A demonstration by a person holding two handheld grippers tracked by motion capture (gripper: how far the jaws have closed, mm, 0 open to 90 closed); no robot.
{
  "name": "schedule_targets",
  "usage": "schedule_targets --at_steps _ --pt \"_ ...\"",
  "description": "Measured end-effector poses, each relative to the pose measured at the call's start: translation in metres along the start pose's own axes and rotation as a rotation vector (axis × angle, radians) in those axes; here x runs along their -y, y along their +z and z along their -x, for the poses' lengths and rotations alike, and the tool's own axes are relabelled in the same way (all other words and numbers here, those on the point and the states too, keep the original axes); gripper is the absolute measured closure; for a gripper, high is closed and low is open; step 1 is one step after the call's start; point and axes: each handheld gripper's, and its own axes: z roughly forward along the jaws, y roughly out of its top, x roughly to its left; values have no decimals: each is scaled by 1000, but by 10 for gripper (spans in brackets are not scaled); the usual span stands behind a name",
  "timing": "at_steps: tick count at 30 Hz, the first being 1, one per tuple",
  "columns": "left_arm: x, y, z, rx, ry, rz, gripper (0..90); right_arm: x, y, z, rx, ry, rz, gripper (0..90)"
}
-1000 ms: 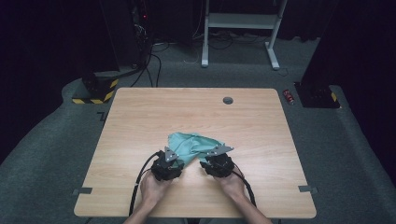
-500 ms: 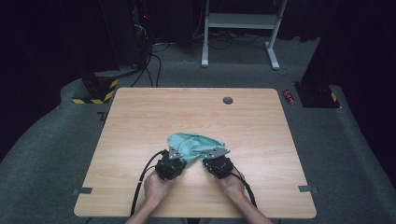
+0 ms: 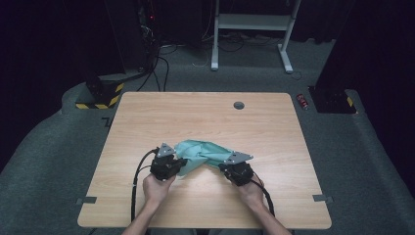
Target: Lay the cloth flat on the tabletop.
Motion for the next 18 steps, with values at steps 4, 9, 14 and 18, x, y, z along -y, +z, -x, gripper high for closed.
schedule_targets --at_steps 4,9,14,18 --pt "1 2 -12 -30 -21 -18 892 6 -9 9 10 18 1 900" --pt "5 9 -22 -71 -47 -62 889 16 -21 13 32 -5 5 900" --pt "13 12 -18 -108 -36 -91 754 27 -22 17 22 25 -9 883" --pt "18 7 -6 -100 23 -101 653 26 -23 15 4 39 9 793"
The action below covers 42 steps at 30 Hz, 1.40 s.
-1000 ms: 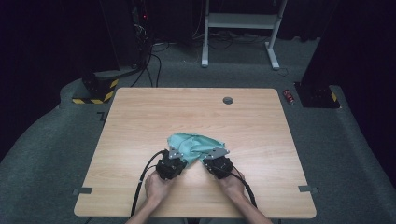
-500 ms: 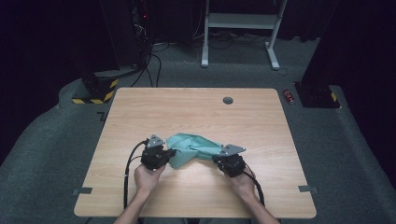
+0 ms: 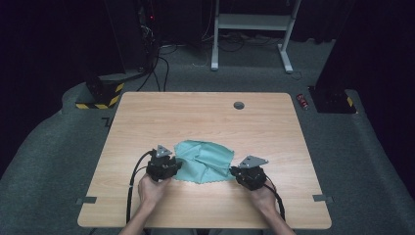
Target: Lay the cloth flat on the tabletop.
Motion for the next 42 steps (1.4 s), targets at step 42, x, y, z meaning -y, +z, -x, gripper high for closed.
schedule_targets --at_steps 42 --pt "12 -7 11 44 65 -26 897 12 -7 -11 18 -28 -70 900"
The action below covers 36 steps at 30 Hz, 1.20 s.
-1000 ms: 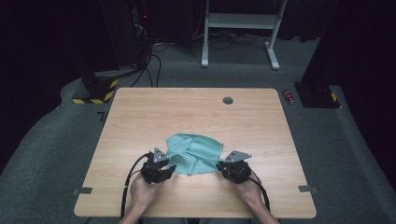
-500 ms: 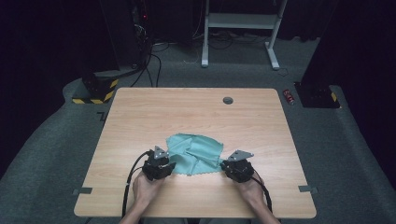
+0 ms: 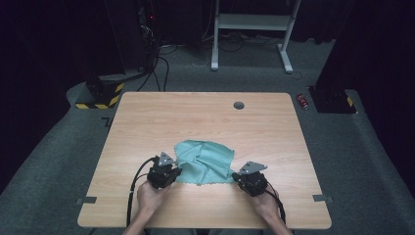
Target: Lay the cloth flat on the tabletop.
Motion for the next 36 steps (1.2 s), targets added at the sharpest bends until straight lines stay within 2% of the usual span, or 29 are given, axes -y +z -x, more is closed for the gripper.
schedule_targets --at_steps 1,9,15,19,21,24,27,29,31,33,34,36 --pt "1 -1 1 -5 11 -3 897 1 -1 -1 -2 -2 2 900" --pt "7 -9 4 -10 18 0 896 11 -5 -2 -23 21 -7 900" --pt "12 -13 4 1 4 -13 896 19 -11 -10 -42 -5 -14 898" --pt "15 -14 1 -6 -17 -10 895 17 -14 -8 -35 12 11 886" --pt "16 -15 0 -8 -19 1 884 13 -15 -6 -29 21 42 853" --pt "15 -18 1 -5 -26 27 812 6 -15 -6 -25 23 62 798" --pt "13 -18 1 9 -43 52 669 -2 -12 -7 -26 36 75 735" --pt "11 -15 1 8 -44 49 615 -6 -8 -7 -36 37 74 712" --pt "10 -11 2 7 -38 36 623 -10 -2 -8 -47 43 68 696" --pt "9 -4 2 4 -33 16 669 -13 5 -9 -50 37 52 698" --pt "8 -1 1 13 -38 8 705 -14 8 -9 -48 35 42 717" --pt "7 3 -1 27 -49 3 782 -16 14 -8 -49 28 17 813"
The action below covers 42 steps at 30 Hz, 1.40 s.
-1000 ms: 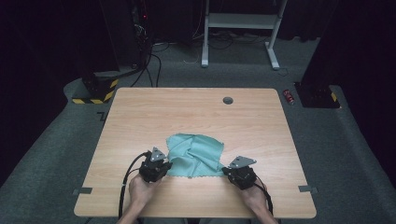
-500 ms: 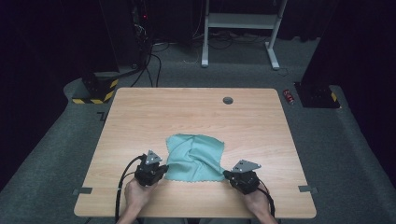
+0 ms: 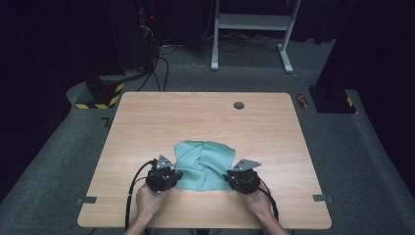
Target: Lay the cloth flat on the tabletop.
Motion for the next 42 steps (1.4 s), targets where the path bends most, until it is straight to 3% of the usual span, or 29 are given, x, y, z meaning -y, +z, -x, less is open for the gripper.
schedule_targets --at_steps 2,4,10,16,18,21,27,31,34,37,39,42 --pt "-1 1 -1 10 -1 -1 855 0 3 2 2 -9 -13 887" --pt "-1 -1 -2 14 6 -2 884 0 3 5 4 -6 -15 894" --pt "0 -7 -8 11 5 -21 890 -6 -7 22 67 17 16 894" --pt "6 -2 -13 15 -16 -90 886 -5 -2 40 87 78 -14 884" --pt "6 -2 -14 1 -13 -99 872 -3 1 39 94 73 -20 834" --pt "6 -6 -11 -5 -20 -74 804 0 -4 37 86 81 0 773" --pt "4 -18 -7 -29 2 -14 712 11 -26 29 57 75 50 774" --pt "-1 -18 -9 -30 -4 -5 694 18 -22 20 25 25 15 772" --pt "-7 -11 -8 -37 -10 -4 679 20 -13 17 18 19 -5 772" --pt "-10 -3 -9 -39 0 -15 700 22 -6 15 18 1 -31 825" --pt "-10 2 -10 -24 -3 -34 769 23 -6 13 24 -22 -33 884" --pt "-9 4 -10 -9 -6 -50 848 25 -10 9 12 -46 -45 900"
